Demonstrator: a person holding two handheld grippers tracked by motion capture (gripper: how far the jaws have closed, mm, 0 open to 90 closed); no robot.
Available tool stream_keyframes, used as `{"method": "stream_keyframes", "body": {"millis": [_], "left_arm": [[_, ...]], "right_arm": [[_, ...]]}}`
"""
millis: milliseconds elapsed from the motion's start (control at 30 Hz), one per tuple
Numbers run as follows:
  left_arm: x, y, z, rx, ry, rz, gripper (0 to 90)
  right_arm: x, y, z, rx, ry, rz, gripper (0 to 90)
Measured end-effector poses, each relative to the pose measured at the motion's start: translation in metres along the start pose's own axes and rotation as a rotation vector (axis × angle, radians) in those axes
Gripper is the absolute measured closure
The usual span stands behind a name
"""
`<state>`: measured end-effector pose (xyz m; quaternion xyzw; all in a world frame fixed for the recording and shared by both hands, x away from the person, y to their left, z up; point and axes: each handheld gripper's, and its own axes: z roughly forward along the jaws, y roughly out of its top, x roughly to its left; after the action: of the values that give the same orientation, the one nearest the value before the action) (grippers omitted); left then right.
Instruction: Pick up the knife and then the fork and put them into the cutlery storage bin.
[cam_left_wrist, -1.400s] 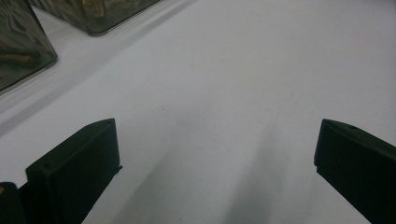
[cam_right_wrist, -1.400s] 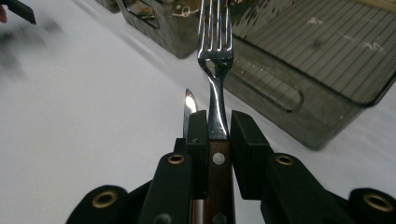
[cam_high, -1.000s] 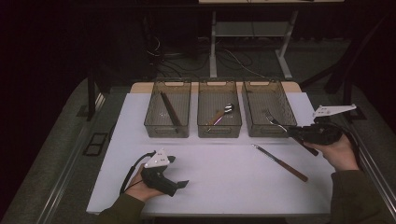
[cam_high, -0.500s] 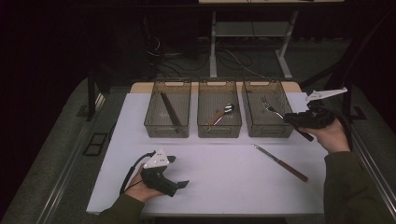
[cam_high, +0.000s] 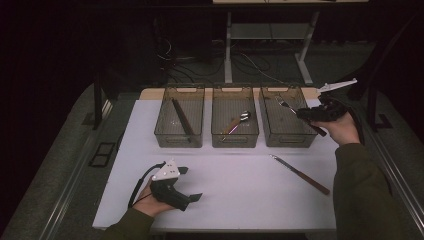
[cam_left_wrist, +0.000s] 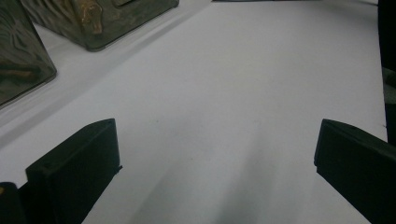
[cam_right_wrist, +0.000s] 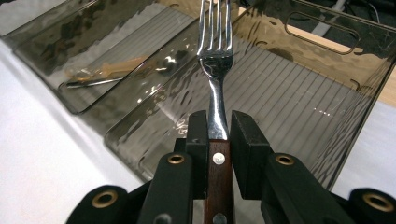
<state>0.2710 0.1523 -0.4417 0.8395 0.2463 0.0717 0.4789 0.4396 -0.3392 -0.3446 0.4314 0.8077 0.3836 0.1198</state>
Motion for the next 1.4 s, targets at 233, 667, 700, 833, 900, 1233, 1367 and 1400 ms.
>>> {"method": "stream_keyframes", "body": {"millis": [233,667,700,833,900,1233,1367,1400], "left_arm": [[0.0,0.0,-0.001,-0.002,-0.001,-0.003,0.0],[0.0,0.0,-0.001,0.002,-0.006,-0.002,0.0],[0.0,0.0,-0.001,0.003,-0.006,-0.001,0.0],[-0.001,0.0,-0.001,0.001,-0.005,-0.001,0.0],[-0.001,0.0,-0.001,0.001,-0.006,0.0,0.0],[-0.001,0.0,-0.001,0.0,-0.007,0.001,0.0],[-0.001,0.0,-0.001,0.002,-0.008,0.005,0.0],[-0.001,0.0,-0.001,0.001,-0.008,0.005,0.0]], "right_arm": [[-0.008,0.012,0.021,0.024,-0.011,0.012,77.6],[-0.023,0.007,0.059,0.094,-0.019,0.055,77.6],[-0.022,0.006,0.062,0.107,-0.023,0.054,77.5],[-0.02,0.004,0.07,0.143,-0.04,0.037,77.3],[-0.02,0.003,0.073,0.155,-0.061,0.028,73.9],[-0.014,0.004,0.054,0.074,-0.028,0.054,46.7],[-0.007,0.001,0.037,0.02,-0.002,0.06,42.5],[-0.005,-0.001,0.032,0.001,0.01,0.07,41.5]]}}
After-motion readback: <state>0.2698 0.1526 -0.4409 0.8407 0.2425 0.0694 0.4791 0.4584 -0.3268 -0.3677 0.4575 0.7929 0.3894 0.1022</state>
